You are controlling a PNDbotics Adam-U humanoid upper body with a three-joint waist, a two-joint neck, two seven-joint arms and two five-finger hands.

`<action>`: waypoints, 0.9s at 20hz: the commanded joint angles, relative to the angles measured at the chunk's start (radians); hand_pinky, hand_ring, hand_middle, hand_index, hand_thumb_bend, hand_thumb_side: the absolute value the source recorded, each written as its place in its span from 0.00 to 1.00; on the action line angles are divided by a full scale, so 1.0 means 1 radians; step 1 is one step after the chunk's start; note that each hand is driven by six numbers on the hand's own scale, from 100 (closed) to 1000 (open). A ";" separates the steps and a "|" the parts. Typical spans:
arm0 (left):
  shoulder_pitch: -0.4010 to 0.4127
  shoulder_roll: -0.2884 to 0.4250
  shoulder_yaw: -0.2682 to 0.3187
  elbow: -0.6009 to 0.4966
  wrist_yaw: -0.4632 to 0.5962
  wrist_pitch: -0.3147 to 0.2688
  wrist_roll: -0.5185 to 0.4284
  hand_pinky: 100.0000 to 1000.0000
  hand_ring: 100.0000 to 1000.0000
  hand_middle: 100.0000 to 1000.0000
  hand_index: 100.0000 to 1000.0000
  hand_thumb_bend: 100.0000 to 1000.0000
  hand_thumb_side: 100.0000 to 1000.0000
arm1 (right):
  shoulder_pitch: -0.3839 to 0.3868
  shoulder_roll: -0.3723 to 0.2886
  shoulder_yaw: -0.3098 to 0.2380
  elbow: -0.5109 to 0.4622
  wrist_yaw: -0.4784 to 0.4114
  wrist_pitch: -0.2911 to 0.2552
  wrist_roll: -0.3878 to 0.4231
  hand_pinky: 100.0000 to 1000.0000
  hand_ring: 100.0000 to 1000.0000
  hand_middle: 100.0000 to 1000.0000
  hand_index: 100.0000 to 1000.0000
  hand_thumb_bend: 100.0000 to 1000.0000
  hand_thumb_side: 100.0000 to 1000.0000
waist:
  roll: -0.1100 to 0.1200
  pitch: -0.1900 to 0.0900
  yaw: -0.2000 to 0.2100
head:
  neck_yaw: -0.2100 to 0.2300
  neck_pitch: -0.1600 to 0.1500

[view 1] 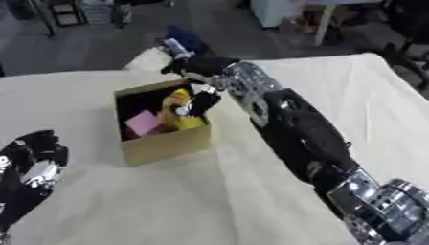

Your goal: Pick up objects on the table and place them in the box.

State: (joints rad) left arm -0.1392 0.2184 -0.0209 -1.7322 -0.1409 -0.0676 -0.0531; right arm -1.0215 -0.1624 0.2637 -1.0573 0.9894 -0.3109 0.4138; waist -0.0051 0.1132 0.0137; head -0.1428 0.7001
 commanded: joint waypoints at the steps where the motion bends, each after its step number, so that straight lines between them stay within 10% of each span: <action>1: -0.003 0.013 0.009 -0.016 -0.002 0.000 0.007 0.72 0.70 0.64 0.76 0.27 0.38 | 0.026 -0.099 -0.019 -0.171 -0.148 0.029 -0.036 0.70 0.75 0.83 1.00 0.00 0.19 | -0.005 -0.031 -0.006 | 0.022 0.003; 8: 0.004 0.018 0.021 -0.017 -0.006 0.001 0.022 0.71 0.70 0.64 0.76 0.28 0.38 | 0.345 -0.265 -0.114 -0.476 -0.564 0.198 -0.238 0.61 0.64 0.68 0.90 0.00 0.24 | -0.015 -0.028 -0.037 | 0.076 0.002; 18: 0.005 0.010 0.036 -0.017 -0.009 0.005 0.045 0.71 0.70 0.63 0.76 0.27 0.38 | 0.714 -0.107 -0.252 -0.589 -0.799 0.215 -0.535 0.56 0.57 0.57 0.80 0.00 0.41 | -0.010 -0.013 -0.063 | 0.125 0.015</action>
State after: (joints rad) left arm -0.1293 0.2190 0.0047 -1.7323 -0.1491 -0.0620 -0.0146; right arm -0.2992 -0.2793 0.0294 -1.6130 0.2107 -0.0937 -0.0926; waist -0.0081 0.1105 -0.0488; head -0.0260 0.7089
